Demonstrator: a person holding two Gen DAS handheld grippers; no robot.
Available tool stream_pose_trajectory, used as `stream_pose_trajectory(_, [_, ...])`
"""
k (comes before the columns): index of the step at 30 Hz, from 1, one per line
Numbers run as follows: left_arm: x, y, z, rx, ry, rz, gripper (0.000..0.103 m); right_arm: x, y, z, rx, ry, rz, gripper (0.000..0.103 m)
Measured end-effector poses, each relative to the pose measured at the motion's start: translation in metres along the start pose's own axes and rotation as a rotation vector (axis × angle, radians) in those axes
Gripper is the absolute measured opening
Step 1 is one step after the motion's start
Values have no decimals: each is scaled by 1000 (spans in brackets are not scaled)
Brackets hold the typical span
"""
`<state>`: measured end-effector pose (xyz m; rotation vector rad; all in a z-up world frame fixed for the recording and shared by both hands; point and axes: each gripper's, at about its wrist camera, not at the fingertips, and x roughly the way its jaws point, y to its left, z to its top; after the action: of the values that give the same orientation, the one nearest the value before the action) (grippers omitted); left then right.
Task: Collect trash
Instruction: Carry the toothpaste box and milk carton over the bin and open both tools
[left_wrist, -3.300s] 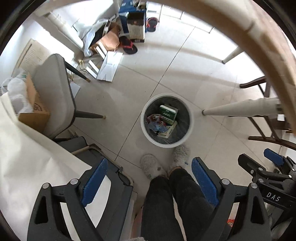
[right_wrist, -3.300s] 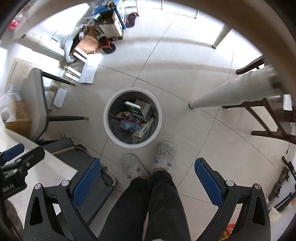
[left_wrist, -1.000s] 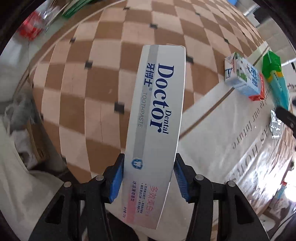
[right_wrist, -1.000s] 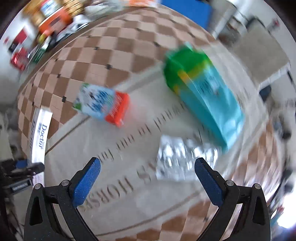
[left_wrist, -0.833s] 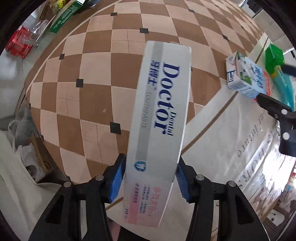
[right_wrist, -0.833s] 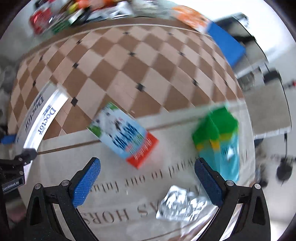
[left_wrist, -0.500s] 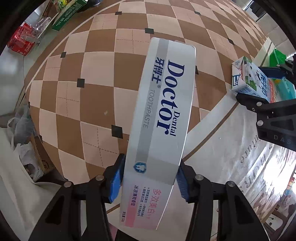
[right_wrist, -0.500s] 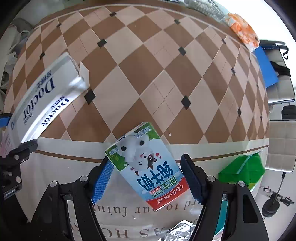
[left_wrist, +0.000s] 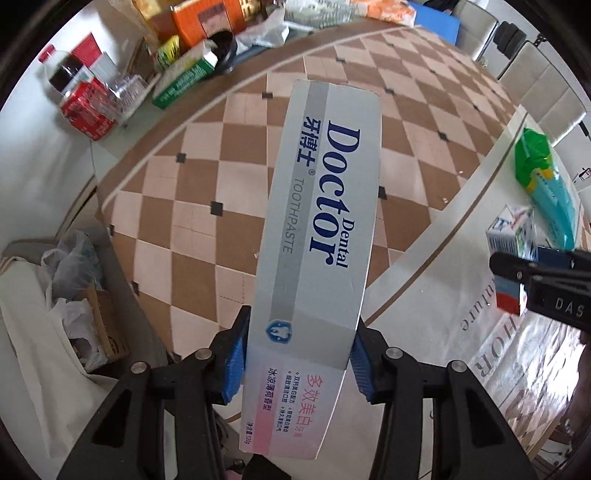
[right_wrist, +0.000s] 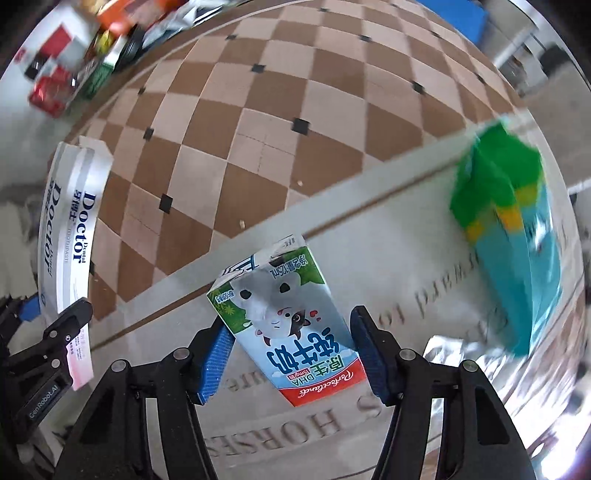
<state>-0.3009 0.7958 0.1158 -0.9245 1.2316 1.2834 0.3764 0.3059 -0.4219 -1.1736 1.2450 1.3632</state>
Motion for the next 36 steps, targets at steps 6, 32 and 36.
stream_pose_trajectory(6, [-38,14,-30,52,-72,-48,45,-25,-19,-58,203,-74,88,63])
stream_pose_trajectory(32, [43,143,-253,203,234,-196,45,-14,213,-480,571,-29,237,63])
stream_pose_trajectory(36, [122,136,-265,131,380,-270,45,46,217,-501,563,39,209,62])
